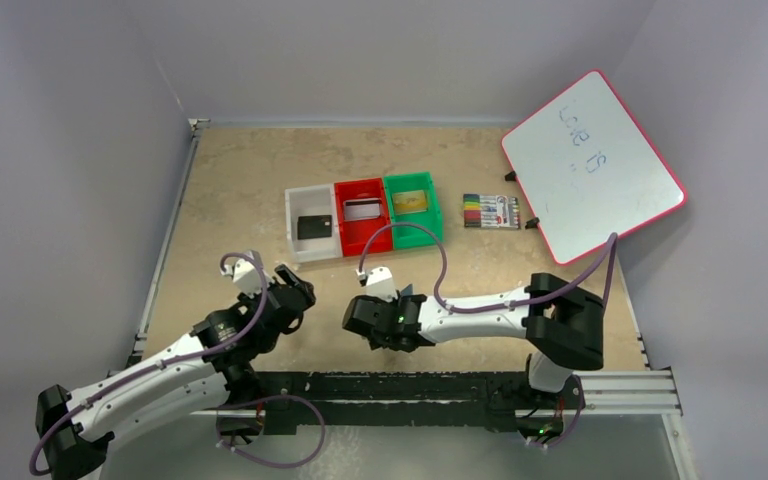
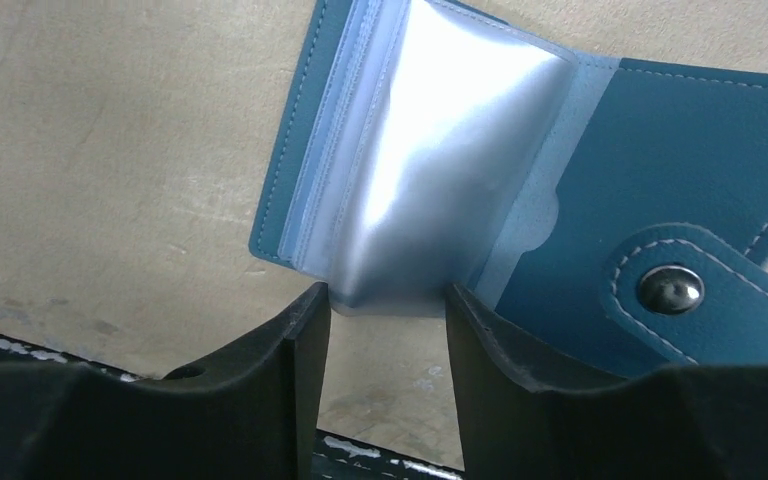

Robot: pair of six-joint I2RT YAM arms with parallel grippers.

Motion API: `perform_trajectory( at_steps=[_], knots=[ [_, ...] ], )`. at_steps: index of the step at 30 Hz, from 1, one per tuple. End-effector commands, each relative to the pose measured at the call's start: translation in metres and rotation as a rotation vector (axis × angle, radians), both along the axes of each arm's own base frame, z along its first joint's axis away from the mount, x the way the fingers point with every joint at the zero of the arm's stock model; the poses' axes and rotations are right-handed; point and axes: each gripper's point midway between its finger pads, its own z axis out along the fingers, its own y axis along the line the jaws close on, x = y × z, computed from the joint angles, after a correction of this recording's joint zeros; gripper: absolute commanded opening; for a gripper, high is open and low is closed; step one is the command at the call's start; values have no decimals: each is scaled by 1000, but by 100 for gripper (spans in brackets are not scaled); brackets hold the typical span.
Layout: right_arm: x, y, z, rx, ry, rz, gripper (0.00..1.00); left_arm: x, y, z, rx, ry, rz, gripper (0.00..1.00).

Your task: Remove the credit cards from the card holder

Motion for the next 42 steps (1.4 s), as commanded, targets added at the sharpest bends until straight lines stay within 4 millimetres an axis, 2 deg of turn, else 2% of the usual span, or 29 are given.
perform_trajectory(
  at_steps=[1, 6, 9, 13, 15, 19, 22, 25, 30, 35, 38, 42],
  knots=[
    [8, -1, 19, 55, -58, -68, 48, 4, -4, 3, -4, -15, -8, 66],
    [12, -3, 25, 78, -79, -106, 46, 5, -8, 2, -4, -12, -15, 66],
    [14, -7, 26, 94, -89, -142, 41, 6, -13, 2, -9, -10, -33, 66],
    [20, -17, 29, 108, -106, -219, 40, 8, -26, -1, -16, 0, -82, 66],
    [20, -29, 23, 88, -108, -251, 40, 9, -33, -3, -15, 9, -108, 66],
    [20, -35, 25, 118, -115, -284, 41, 10, -49, -10, -5, 38, -170, 66],
    [20, -36, 29, 191, -105, -304, 35, 10, -62, -15, -3, 58, -223, 64],
    [22, -40, 31, 276, -82, -325, 24, 12, -75, -17, -17, 64, -267, 62],
    [27, -42, 26, 480, -18, -305, 15, 13, -90, -21, -30, 73, -314, 60],
    [28, -44, 30, 726, 27, -306, 10, 12, -101, -26, -31, 94, -358, 59],
    [26, -48, 26, 786, 51, -316, 4, 11, -105, -30, -34, 106, -375, 59],
    [25, -44, 27, 812, 64, -295, 4, 10, -118, -29, -79, 95, -408, 59]
  ],
)
